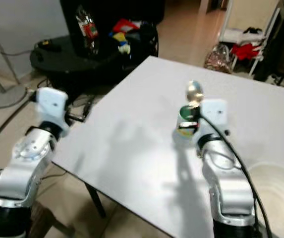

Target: Setting the table

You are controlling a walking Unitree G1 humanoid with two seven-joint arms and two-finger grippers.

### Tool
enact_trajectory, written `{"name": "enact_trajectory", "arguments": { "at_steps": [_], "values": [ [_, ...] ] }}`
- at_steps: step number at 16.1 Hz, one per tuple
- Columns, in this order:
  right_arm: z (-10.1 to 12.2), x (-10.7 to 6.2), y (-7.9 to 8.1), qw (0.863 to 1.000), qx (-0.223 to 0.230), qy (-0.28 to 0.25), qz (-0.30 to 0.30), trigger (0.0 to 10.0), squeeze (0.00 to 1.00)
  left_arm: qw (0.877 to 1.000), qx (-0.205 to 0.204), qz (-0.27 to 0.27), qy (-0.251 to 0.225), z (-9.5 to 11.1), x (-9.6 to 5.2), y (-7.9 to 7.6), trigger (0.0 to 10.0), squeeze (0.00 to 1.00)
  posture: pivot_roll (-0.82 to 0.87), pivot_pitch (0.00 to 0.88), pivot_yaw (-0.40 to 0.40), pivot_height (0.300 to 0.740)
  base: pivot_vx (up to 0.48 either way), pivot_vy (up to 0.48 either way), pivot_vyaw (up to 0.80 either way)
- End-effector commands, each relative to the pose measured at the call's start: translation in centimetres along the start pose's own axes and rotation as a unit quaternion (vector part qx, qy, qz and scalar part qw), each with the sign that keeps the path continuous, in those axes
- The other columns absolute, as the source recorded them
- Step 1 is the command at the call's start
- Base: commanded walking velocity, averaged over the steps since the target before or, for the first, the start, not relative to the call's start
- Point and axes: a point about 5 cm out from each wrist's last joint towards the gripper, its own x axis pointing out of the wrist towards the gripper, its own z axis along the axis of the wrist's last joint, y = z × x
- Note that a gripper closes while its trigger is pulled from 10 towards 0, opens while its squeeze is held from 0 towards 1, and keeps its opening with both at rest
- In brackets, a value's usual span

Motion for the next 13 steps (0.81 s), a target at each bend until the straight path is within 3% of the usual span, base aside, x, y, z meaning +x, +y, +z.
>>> {"name": "enact_trajectory", "arguments": {
  "at_steps": [1, 7, 10, 13],
  "values": [
    [0.5, -0.1, 0.8, 1.0, 0.003, -0.011, 0.013, 10.0, 0.0, 1.0, 0.015, 0.003, 0.003, -0.1, -0.2, 0.4, 10.0, 0.0, 0.06, 0.0, 0.05, 0.74, 0.0, 0.0, -0.46],
    [0.4, -0.8, 0.5, 1.0, 0.02, -0.006, -0.005, 10.0, 0.0, 1.0, 0.02, 0.016, 0.011, -0.3, 0.3, 1.2, 10.0, 0.0, 0.04, 0.0, 0.082, 0.74, 0.0, 0.477, -0.79],
    [0.4, -0.8, 0.3, 1.0, 0.018, -0.004, -0.01, 10.0, 0.0, 0.999, 0.046, 0.009, 0.006, -0.1, 0.5, 1.0, 10.0, 0.0, 0.04, 0.0, 0.087, 0.74, 0.0, -0.412, -0.78],
    [0.2, -0.6, -0.3, 1.0, -0.013, 0.023, -0.005, 10.0, 0.0, 1.0, 0.026, 0.007, 0.005, -0.1, 0.6, 0.9, 10.0, 0.0, 0.04, 0.0, 0.085, 0.74, 0.0, -0.32, 0.0]
  ]
}}
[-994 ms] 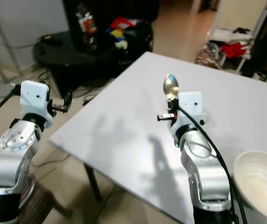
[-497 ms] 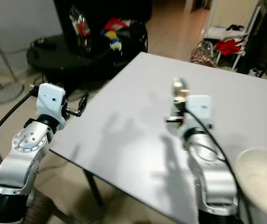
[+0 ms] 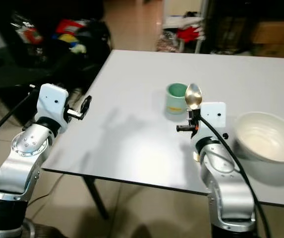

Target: Setting the table

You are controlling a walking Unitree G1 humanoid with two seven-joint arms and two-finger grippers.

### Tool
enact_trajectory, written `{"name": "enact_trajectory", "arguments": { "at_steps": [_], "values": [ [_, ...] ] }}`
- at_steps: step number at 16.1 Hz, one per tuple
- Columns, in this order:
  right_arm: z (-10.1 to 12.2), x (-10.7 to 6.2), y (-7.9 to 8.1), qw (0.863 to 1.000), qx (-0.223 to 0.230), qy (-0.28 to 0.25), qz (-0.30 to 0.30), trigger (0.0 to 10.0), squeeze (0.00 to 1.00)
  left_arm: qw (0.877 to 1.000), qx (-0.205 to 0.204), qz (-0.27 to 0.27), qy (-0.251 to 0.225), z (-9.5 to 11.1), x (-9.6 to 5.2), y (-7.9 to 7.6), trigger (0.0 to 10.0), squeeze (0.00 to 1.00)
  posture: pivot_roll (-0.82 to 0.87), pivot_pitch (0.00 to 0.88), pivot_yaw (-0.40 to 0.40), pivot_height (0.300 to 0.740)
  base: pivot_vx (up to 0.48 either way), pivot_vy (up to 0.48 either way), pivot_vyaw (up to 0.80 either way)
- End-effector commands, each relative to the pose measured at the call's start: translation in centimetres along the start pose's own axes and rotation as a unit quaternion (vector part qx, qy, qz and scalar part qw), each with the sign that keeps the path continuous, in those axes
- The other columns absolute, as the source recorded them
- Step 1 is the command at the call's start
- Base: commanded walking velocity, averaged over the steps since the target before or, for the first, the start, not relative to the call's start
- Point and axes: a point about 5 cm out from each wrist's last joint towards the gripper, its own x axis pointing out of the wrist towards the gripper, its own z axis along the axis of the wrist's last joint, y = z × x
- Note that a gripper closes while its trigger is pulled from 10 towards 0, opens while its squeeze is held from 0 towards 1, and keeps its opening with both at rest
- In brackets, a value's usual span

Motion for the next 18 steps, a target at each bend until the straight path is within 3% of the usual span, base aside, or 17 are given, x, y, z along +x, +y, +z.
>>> {"name": "enact_trajectory", "arguments": {
  "at_steps": [1, 3, 7, 8, 11, 12, 14, 18],
  "values": [
    [0.2, 0.1, -0.1, 1.0, -0.008, 0.009, 0.006, 10.0, 0.0, 1.0, -0.005, -0.005, 0.001, -0.1, -0.1, 0.0, 10.0, 0.0, 0.04, 0.0, 0.084, 0.74, 0.0, 0.0, 0.0],
    [-0.9, 0.3, 0.3, 0.998, -0.022, 0.059, 0.029, 10.0, 0.0, 1.0, -0.005, -0.026, 0.0, 0.0, -0.2, -0.5, 10.0, 0.0, 0.04, 0.0, 0.084, 0.74, 0.0, 0.0, 0.0],
    [-2.4, 0.8, -0.1, 0.992, -0.011, 0.122, 0.034, 10.0, 0.0, 0.992, -0.034, -0.12, 0.012, 0.0, -0.8, -2.6, 10.0, 0.0, 0.04, 0.0, 0.08, 0.74, 0.0, 0.0, 0.0],
    [-2.9, 1.2, -0.4, 0.988, 0.023, 0.15, 0.03, 10.0, 0.0, 0.979, -0.037, -0.197, 0.027, -0.3, -1.7, -4.1, 10.0, 0.0, 0.04, 0.0, 0.076, 0.74, 0.0, 0.0, 0.0],
    [-3.3, 1.7, -0.9, 0.986, 0.043, 0.161, 0.01, 10.0, 0.0, 0.961, -0.049, -0.269, 0.036, -0.3, -2.8, -5.6, 10.0, 0.0, 0.05, 0.0, 0.072, 0.74, 0.0, 0.0, 0.0],
    [-3.6, 1.9, -1.1, 0.985, 0.056, 0.164, 0.003, 10.0, 0.0, 0.949, -0.05, -0.306, 0.052, -0.6, -3.5, -6.2, 10.0, 0.0, 0.05, 0.0, 0.074, 0.74, 0.0, 0.0, 0.0],
    [-4.2, 2.2, -1.7, 0.983, 0.057, 0.176, -0.005, 10.0, 0.0, 0.94, -0.048, -0.33, 0.07, -1.0, -4.1, -6.4, 10.0, 0.0, 0.05, 0.0, 0.076, 0.74, 0.0, 0.0, 0.0],
    [-5.6, 2.3, -2.4, 0.977, 0.079, 0.196, -0.015, 10.0, 0.0, 0.941, -0.044, -0.327, 0.071, -0.9, -4.0, -6.1, 10.0, 0.0, 0.05, 0.0, 0.081, 0.74, 0.0, 0.0, 0.0]
  ]
}}
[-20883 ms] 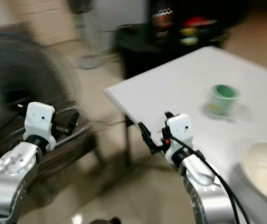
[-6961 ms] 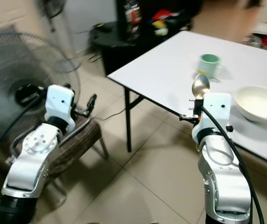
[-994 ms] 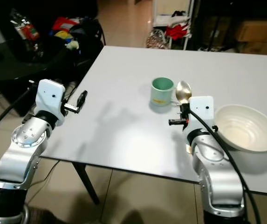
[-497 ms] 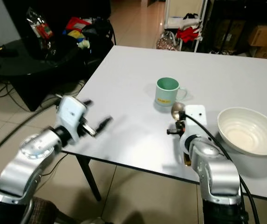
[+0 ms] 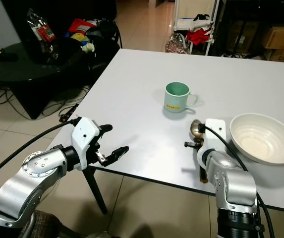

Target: Setting the table

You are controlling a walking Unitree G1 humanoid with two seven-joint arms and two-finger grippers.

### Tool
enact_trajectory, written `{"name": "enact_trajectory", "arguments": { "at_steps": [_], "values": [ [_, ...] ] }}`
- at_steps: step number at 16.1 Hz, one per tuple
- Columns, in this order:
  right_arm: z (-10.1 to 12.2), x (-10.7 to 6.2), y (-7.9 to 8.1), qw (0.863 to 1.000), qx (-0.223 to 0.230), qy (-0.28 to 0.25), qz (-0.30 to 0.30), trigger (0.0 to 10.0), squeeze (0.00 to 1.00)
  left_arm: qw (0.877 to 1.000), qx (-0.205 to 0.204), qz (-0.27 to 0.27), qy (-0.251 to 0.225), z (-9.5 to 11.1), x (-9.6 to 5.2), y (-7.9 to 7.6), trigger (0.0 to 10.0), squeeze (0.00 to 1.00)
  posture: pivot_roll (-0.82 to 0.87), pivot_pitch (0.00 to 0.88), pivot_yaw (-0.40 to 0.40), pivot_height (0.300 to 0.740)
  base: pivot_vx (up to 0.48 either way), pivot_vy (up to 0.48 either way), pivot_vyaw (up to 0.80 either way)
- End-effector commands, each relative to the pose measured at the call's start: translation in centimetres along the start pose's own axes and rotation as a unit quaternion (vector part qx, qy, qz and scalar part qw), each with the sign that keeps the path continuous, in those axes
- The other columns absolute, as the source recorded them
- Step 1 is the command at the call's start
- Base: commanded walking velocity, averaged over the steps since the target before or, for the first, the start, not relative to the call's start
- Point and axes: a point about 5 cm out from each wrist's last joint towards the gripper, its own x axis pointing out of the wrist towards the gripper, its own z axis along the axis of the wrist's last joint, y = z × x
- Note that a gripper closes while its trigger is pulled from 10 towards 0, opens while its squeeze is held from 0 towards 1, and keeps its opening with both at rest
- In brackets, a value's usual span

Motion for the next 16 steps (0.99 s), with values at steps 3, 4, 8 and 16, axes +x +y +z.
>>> {"name": "enact_trajectory", "arguments": {
  "at_steps": [3, 4, 8, 16],
  "values": [
    [0.6, 0.3, -0.4, 1.0, 0.003, -0.018, 0.002, 10.0, 0.0, 1.0, 0.008, -0.001, 0.0, 0.4, -0.3, 0.2, 10.0, 0.0, 0.05, 0.0, 0.084, 0.74, 0.0, 0.0, 0.0],
    [0.6, 0.3, -0.5, 1.0, 0.003, -0.02, 0.002, 10.0, 0.0, 1.0, 0.009, -0.002, 0.0, 0.5, -0.3, 0.2, 10.0, 0.0, 0.05, 0.0, 0.084, 0.74, 0.0, 0.0, 0.0],
    [0.4, 0.9, -0.8, 1.0, -0.007, -0.015, 0.014, 10.0, 0.0, 1.0, 0.015, -0.001, 0.001, 0.5, -0.4, 0.4, 10.0, 0.0, 0.05, 0.0, 0.082, 0.74, 0.0, 0.0, 0.0],
    [0.2, 1.1, -0.7, 1.0, -0.007, -0.012, 0.016, 10.0, 1.0, 1.0, 0.019, 0.001, 0.002, 0.5, -0.6, 0.5, 10.0, 0.0, 0.06, 0.0, 0.078, 0.74, 0.0, 0.0, 0.0]
  ]
}}
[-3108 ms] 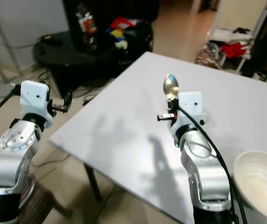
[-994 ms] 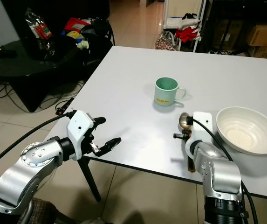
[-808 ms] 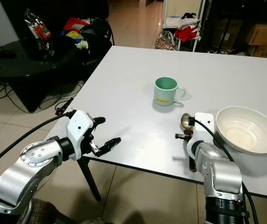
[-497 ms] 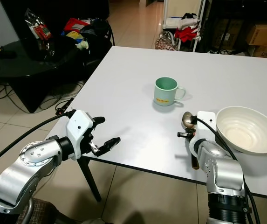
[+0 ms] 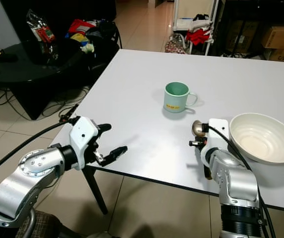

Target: Setting the table

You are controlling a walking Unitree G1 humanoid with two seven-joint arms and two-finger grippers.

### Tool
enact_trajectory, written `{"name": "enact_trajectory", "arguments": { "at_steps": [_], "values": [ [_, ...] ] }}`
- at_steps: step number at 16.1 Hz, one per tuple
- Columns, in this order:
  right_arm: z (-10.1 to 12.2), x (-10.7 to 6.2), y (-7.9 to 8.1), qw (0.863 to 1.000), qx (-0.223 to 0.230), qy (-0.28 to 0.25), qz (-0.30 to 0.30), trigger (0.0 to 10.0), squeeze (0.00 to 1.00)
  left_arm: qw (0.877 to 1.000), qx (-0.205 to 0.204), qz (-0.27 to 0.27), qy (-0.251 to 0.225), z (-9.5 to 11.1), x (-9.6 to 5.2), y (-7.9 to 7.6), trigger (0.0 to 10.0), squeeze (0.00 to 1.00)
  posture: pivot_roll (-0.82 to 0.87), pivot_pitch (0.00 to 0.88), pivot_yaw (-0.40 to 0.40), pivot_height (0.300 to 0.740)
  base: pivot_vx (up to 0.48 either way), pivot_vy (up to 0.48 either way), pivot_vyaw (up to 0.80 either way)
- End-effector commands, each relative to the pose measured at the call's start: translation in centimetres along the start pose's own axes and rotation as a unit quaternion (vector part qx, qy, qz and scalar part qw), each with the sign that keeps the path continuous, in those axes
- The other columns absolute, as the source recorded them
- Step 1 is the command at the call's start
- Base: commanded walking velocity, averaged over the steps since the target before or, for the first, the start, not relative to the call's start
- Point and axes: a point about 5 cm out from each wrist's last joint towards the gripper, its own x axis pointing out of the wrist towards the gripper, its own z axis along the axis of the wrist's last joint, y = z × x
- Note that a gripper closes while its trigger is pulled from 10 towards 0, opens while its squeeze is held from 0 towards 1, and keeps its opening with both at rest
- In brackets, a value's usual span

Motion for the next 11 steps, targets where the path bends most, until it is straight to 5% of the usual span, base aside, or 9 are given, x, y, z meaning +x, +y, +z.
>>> {"name": "enact_trajectory", "arguments": {
  "at_steps": [1, 4, 8, 10, 11],
  "values": [
    [0.3, -0.2, 0.4, 1.0, -0.005, -0.008, 0.004, 10.0, 1.0, 1.0, 0.006, 0.004, -0.001, 0.2, -0.3, 0.2, 10.0, 0.0, 0.06, 0.0, 0.078, 0.74, 0.0, 0.0, 0.0],
    [1.6, -1.4, 0.7, 0.999, 0.0, -0.035, -0.007, 10.0, 1.0, 1.0, 0.004, 0.018, -0.006, 0.3, -0.6, 0.5, 10.0, 0.0, 0.06, 0.0, 0.078, 0.74, 0.0, 0.0, 0.0],
    [4.0, -5.7, 3.3, 0.993, -0.03, -0.109, 0.026, 10.0, 1.0, 0.989, 0.002, 0.137, -0.052, 1.5, -2.3, 2.8, 10.0, 0.0, 0.05, 0.0, 0.091, 0.74, 0.0, 0.0, 0.0],
    [4.4, -6.6, 4.5, 0.983, -0.042, -0.176, 0.026, 10.0, 0.0, 0.965, -0.009, 0.253, -0.072, 1.5, -2.7, 4.0, 10.0, 0.0, 0.05, 0.0, 0.104, 0.74, 0.0, 0.0, 0.0],
    [4.5, -7.0, 4.5, 0.979, -0.028, -0.204, 0.003, 10.0, 0.0, 0.96, -0.014, 0.268, -0.073, 1.4, -2.8, 4.0, 10.0, 0.0, 0.05, 0.0, 0.103, 0.74, 0.0, -0.266, 0.0]
  ]
}}
